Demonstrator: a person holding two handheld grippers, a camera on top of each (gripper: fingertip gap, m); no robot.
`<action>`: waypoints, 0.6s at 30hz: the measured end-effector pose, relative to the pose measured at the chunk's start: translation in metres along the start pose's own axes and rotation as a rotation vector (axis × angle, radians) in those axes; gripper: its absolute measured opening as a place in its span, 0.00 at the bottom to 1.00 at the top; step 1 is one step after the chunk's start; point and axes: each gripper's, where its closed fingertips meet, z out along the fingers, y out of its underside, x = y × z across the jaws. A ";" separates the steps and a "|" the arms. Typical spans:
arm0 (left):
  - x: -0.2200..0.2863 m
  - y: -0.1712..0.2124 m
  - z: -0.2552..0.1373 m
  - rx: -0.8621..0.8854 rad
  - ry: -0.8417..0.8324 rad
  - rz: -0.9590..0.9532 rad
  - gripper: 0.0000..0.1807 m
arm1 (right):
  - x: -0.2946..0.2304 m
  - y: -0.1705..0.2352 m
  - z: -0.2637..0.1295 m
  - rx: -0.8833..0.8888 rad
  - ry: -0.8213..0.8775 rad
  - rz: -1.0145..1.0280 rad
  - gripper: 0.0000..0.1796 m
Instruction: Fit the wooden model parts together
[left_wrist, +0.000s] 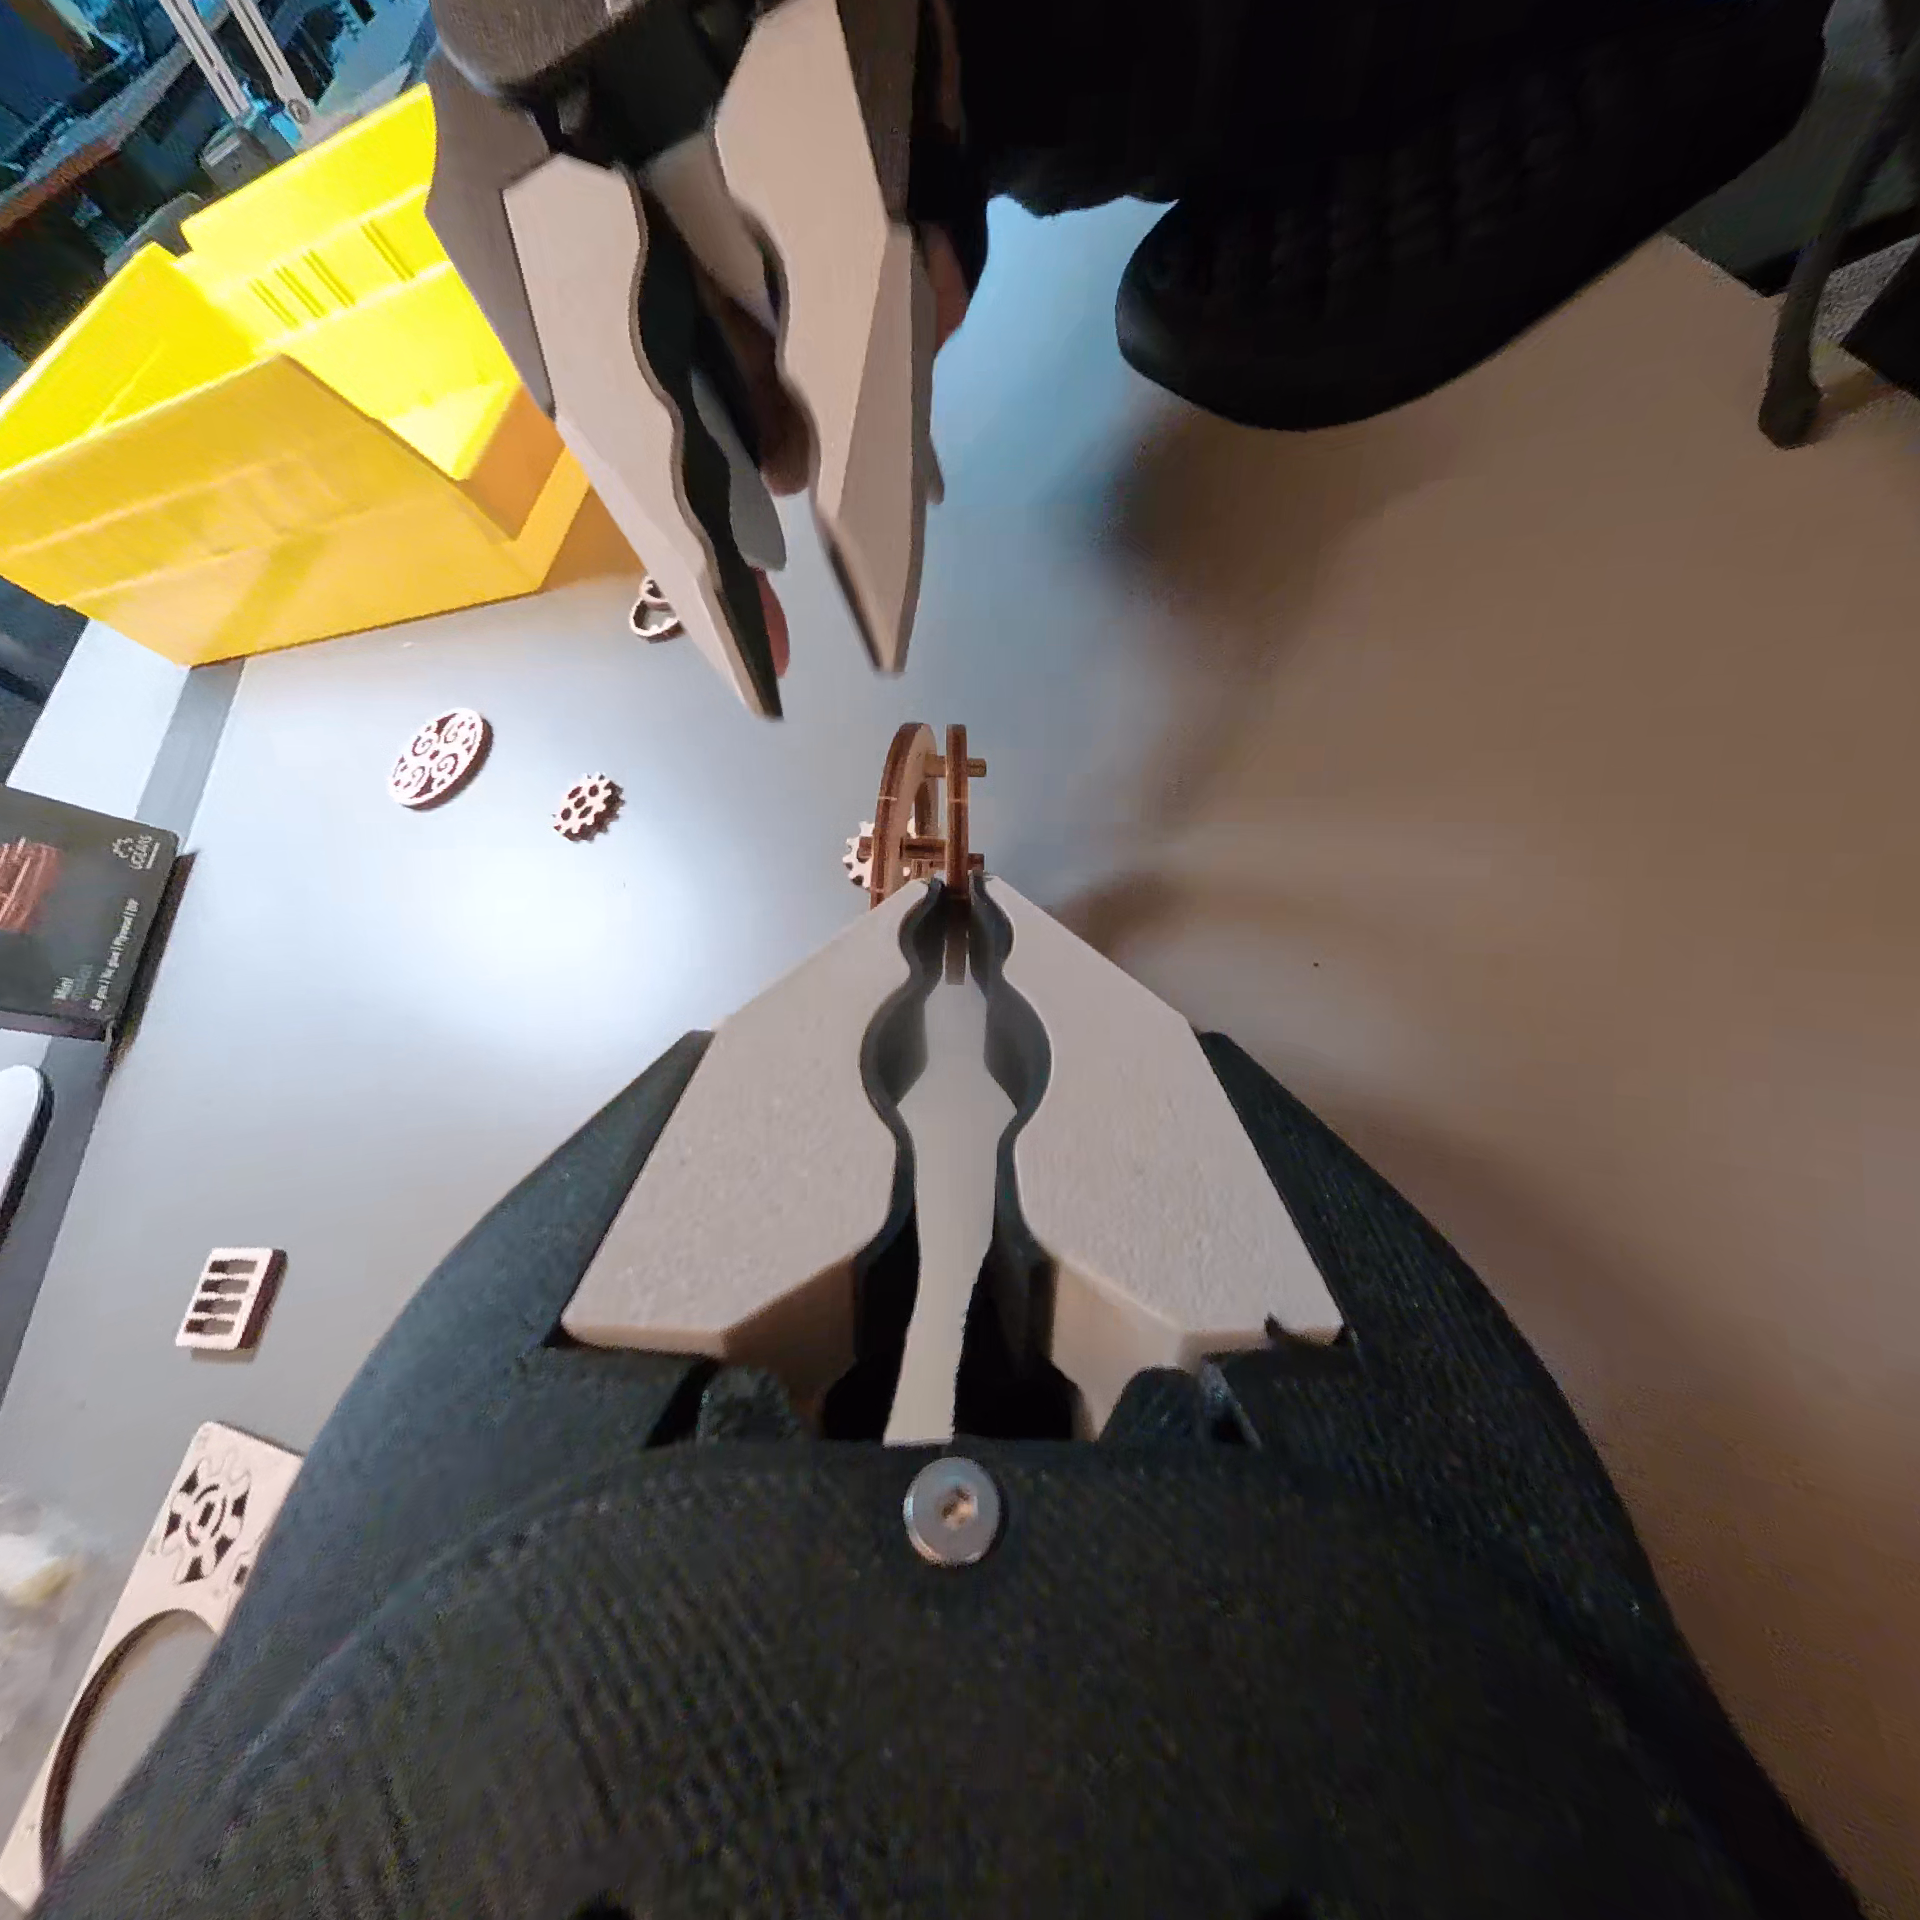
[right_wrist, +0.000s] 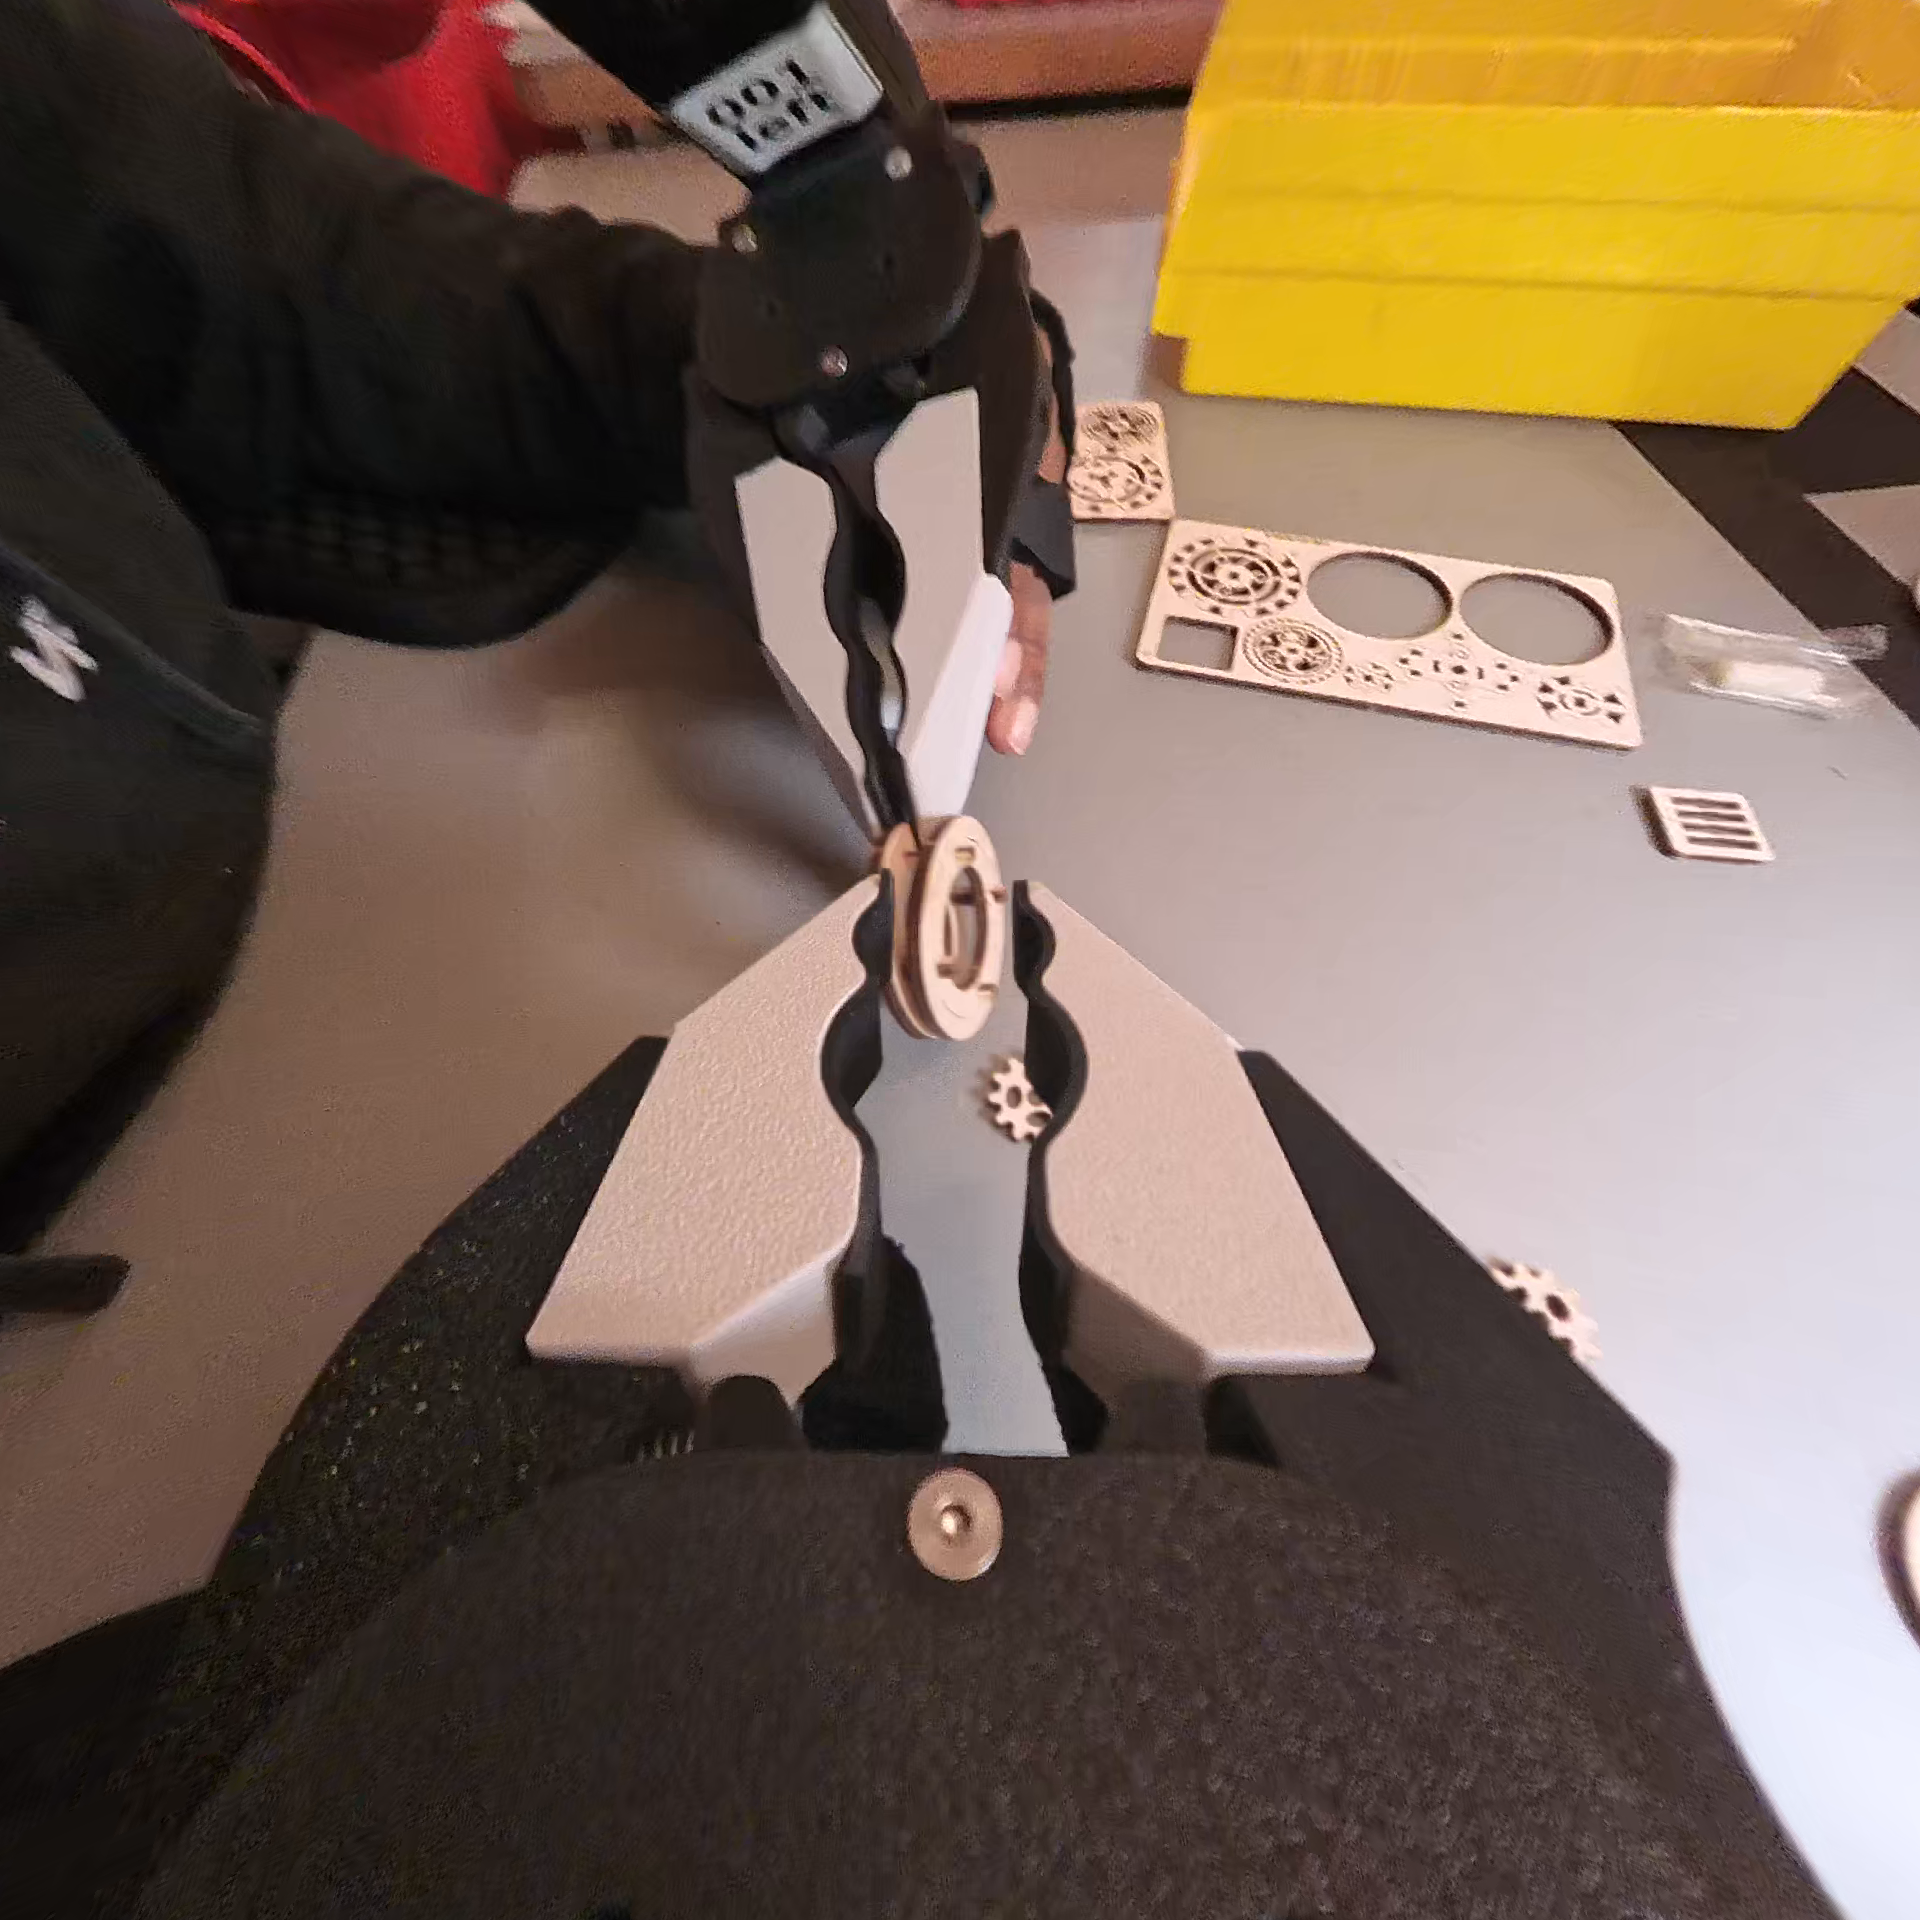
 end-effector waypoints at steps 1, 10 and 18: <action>0.001 -0.001 0.001 0.005 -0.001 0.003 0.01 | 0.003 0.007 0.004 -0.034 0.025 -0.026 0.09; -0.001 0.005 0.003 -0.003 -0.019 0.010 0.01 | 0.003 0.022 0.012 -0.085 -0.004 -0.028 0.05; -0.012 0.013 -0.003 -0.009 -0.038 -0.111 0.04 | 0.000 0.019 0.020 -0.092 0.032 -0.065 0.00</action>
